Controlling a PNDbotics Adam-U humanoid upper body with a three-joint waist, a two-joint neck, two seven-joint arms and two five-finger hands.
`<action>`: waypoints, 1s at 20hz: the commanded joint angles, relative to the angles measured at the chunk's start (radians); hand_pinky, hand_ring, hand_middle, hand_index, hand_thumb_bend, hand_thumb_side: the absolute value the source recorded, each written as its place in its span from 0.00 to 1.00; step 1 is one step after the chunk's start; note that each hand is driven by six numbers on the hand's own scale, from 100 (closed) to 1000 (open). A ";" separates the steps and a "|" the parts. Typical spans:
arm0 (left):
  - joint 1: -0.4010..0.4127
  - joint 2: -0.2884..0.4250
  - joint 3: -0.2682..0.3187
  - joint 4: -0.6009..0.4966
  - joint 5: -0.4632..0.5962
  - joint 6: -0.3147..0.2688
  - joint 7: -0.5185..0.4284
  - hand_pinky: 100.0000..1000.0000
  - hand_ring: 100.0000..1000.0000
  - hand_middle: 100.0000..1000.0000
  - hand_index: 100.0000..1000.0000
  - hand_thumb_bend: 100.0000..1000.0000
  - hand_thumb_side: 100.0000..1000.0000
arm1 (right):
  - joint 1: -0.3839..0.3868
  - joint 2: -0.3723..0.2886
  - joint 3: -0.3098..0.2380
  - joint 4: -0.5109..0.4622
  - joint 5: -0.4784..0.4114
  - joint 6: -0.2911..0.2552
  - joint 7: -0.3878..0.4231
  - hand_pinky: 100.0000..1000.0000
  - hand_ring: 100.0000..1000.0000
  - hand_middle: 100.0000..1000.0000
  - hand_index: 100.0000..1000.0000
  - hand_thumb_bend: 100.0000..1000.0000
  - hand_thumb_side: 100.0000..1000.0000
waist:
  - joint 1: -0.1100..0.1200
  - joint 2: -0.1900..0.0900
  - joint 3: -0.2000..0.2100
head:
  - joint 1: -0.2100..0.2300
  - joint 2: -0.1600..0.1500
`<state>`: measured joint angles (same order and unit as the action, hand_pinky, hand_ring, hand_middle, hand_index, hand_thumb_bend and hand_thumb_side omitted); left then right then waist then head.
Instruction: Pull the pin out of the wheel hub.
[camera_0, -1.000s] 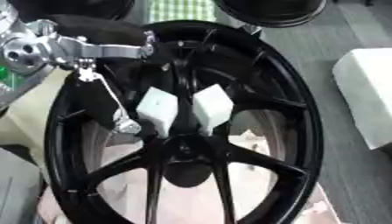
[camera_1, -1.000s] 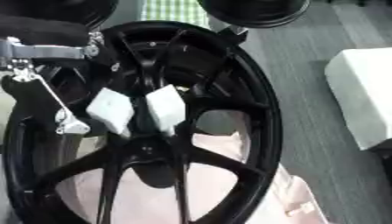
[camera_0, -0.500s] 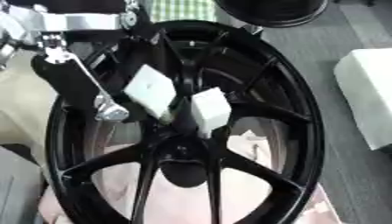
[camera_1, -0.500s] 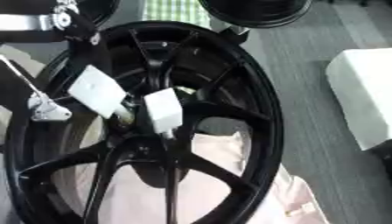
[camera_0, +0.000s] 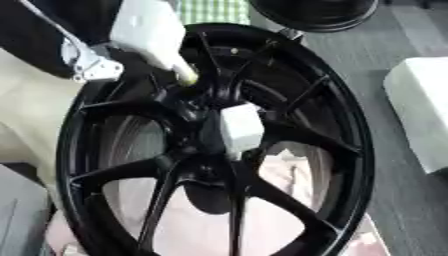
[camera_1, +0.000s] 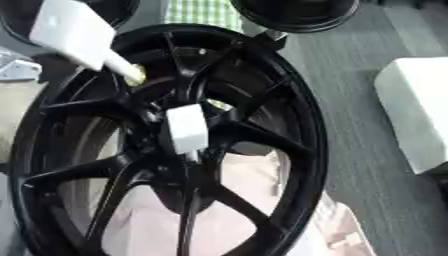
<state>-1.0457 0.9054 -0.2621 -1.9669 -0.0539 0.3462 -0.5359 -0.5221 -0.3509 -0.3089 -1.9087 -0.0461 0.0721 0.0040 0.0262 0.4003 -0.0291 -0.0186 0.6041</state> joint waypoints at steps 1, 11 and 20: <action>0.008 0.047 0.102 0.035 0.019 0.011 0.056 0.43 0.29 0.20 0.26 0.18 0.00 | -0.005 -0.028 -0.013 -0.026 0.000 0.000 -0.009 0.84 0.73 0.57 0.74 0.00 0.31 | -0.005 -0.027 0.005 | -0.005 -0.001; 0.210 0.154 0.371 0.173 0.125 -0.001 0.221 0.42 0.28 0.19 0.26 0.10 0.00 | 0.001 -0.039 -0.031 -0.030 0.004 0.001 -0.029 0.84 0.73 0.57 0.74 0.00 0.31 | -0.010 -0.019 0.032 | -0.015 -0.001; 0.441 0.095 0.602 0.299 0.075 -0.037 0.364 0.46 0.33 0.25 0.36 0.09 0.02 | -0.001 -0.043 -0.049 -0.039 0.003 0.007 -0.054 0.84 0.73 0.57 0.74 0.00 0.31 | -0.018 -0.012 0.051 | -0.050 -0.011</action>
<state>-0.5992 0.9822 0.2923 -1.6716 0.0355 0.3160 -0.1940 -0.5109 -0.3592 -0.3504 -1.9218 -0.0456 0.0799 -0.0451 0.0048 0.4063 0.0214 -0.0650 0.6036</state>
